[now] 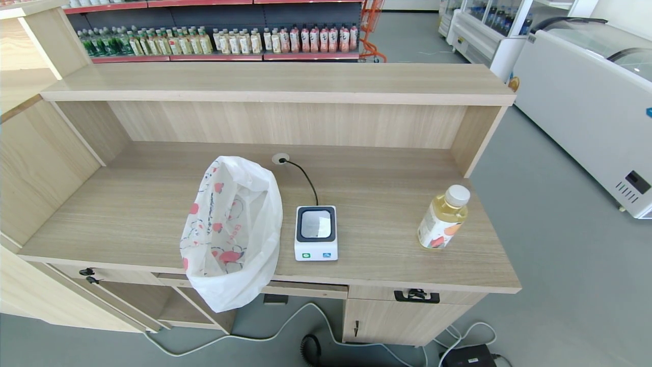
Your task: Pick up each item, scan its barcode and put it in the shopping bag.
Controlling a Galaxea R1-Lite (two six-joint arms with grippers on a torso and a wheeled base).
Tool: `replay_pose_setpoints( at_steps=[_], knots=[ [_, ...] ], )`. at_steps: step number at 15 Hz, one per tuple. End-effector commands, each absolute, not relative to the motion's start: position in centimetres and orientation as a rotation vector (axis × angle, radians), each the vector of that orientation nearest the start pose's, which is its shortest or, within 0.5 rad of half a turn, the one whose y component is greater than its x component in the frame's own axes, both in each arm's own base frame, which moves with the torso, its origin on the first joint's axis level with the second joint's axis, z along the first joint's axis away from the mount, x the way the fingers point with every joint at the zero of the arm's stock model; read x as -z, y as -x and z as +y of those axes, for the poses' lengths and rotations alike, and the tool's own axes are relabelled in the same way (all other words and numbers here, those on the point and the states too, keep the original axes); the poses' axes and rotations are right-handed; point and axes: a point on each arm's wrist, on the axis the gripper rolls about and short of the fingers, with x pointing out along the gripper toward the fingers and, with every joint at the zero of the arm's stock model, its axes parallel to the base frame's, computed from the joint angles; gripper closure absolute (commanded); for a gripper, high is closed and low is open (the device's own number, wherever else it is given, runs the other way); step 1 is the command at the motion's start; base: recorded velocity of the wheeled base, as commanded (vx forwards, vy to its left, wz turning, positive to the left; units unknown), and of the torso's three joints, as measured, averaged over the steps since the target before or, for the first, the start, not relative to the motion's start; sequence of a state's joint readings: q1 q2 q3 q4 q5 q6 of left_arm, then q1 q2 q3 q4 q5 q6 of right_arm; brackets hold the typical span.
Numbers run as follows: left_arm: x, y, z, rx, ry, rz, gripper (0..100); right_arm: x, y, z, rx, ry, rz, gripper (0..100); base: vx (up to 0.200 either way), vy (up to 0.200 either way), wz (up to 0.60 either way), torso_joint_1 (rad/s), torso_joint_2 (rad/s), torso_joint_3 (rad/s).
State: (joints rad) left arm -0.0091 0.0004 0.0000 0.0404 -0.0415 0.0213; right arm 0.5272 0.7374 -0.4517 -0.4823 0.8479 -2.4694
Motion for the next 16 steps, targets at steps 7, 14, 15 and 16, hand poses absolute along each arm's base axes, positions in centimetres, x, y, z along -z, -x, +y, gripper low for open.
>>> replay_pose_setpoints(
  at_steps=[7,14,15,16],
  knots=[
    [-7.1,2.3,-0.1,0.051,-0.021,0.041,0,-25.0,-5.6,5.0,-0.411,1.95,-1.618,100,0.0,0.0,0.0,0.0,0.0,0.0],
    [-7.1,2.3,-0.1,0.051,-0.021,0.039,0,-25.2,-9.0,2.8,-0.452,1.288,-0.456,100,0.0,0.0,0.0,0.0,0.0,0.0],
    [-7.1,2.3,-0.1,0.051,-0.021,0.039,0,-24.8,-8.9,2.9,-0.538,1.232,-0.448,100,0.0,0.0,0.0,0.0,0.0,0.0],
    [-7.1,2.3,-0.1,0.051,-0.021,0.039,0,-24.5,-8.8,2.9,-0.607,1.157,-0.419,100,0.0,0.0,0.0,0.0,0.0,0.0]
  ],
)
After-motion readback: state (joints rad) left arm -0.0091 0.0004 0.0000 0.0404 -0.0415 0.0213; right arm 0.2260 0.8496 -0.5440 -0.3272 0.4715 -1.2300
